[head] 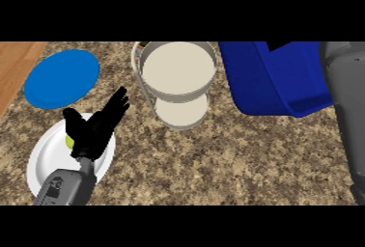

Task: Pick the sweet potato from the tray and place it in the tiered basket

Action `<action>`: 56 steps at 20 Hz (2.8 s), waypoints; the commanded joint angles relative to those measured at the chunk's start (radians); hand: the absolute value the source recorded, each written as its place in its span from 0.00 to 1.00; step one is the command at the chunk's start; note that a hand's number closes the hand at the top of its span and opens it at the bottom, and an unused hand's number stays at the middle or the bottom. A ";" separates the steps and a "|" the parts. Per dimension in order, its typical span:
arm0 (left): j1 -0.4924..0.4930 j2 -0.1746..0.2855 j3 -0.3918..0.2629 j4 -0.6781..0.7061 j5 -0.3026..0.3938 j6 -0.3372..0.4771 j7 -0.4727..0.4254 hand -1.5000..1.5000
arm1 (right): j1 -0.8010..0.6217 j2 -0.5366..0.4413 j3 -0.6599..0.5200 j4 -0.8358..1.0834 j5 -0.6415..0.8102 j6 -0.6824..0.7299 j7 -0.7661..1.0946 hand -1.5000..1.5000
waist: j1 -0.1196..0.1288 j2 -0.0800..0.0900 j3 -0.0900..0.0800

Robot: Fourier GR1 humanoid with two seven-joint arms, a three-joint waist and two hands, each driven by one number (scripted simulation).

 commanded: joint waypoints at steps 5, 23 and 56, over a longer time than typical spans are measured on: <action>-0.020 0.004 0.020 -0.048 0.001 -0.003 0.060 0.50 | -0.122 0.161 0.039 0.241 0.103 -0.141 -0.055 1.00 | -0.003 0.000 0.001; -0.015 -0.030 -0.014 -0.005 -0.033 -0.033 0.014 0.50 | -0.256 0.322 0.059 0.772 -0.232 -0.371 -0.390 0.00 | 0.044 0.011 0.000; 0.021 -0.022 0.051 0.040 -0.041 -0.055 -0.060 0.50 | -0.044 -0.363 -0.036 0.880 -0.527 0.062 -0.642 0.00 | -0.012 0.008 0.001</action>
